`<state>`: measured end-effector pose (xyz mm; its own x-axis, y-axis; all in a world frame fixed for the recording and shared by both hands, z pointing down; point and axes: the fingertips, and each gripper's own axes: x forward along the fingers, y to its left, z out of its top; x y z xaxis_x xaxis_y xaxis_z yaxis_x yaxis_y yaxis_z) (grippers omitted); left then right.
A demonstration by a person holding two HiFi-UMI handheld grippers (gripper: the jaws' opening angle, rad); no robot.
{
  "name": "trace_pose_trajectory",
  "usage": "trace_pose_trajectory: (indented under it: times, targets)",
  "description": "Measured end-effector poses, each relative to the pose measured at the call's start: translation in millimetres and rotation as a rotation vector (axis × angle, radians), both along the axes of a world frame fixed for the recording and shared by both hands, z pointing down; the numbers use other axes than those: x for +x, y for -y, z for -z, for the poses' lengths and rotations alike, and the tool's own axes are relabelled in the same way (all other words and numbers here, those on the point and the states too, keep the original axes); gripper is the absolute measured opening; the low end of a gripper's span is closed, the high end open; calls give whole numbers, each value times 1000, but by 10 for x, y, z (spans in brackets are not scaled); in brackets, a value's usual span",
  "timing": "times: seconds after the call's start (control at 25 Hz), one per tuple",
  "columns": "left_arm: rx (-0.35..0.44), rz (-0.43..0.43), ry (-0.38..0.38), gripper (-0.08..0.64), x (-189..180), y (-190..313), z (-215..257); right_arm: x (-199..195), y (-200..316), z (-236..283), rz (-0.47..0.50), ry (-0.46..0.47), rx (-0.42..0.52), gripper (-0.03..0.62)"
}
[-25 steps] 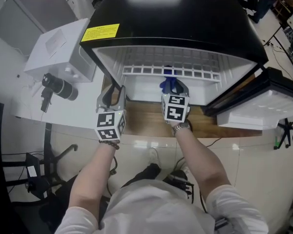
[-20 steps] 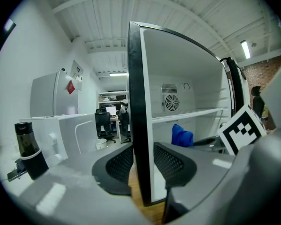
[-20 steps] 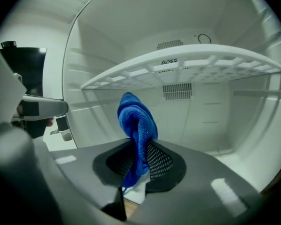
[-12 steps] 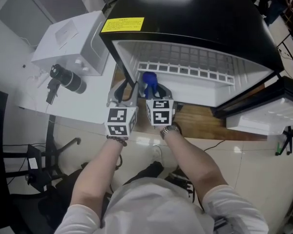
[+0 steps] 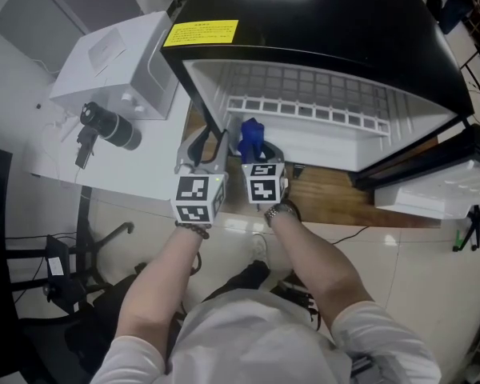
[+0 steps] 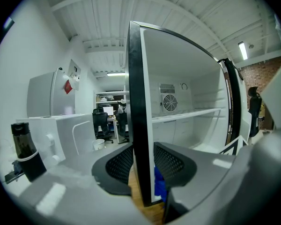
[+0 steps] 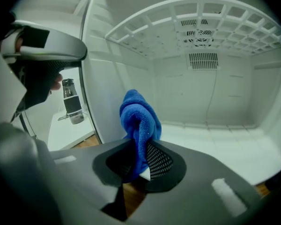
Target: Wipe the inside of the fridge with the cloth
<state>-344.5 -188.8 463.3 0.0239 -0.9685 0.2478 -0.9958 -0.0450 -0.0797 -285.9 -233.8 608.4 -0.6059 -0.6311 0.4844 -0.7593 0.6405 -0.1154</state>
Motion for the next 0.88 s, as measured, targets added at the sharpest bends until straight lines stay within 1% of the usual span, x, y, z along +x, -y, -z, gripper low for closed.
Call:
trace_pose_trajectory:
  times: [0.88]
  targets:
    - [-2, 15, 3, 129, 2, 3, 18, 868, 190, -36, -114, -49, 7, 61]
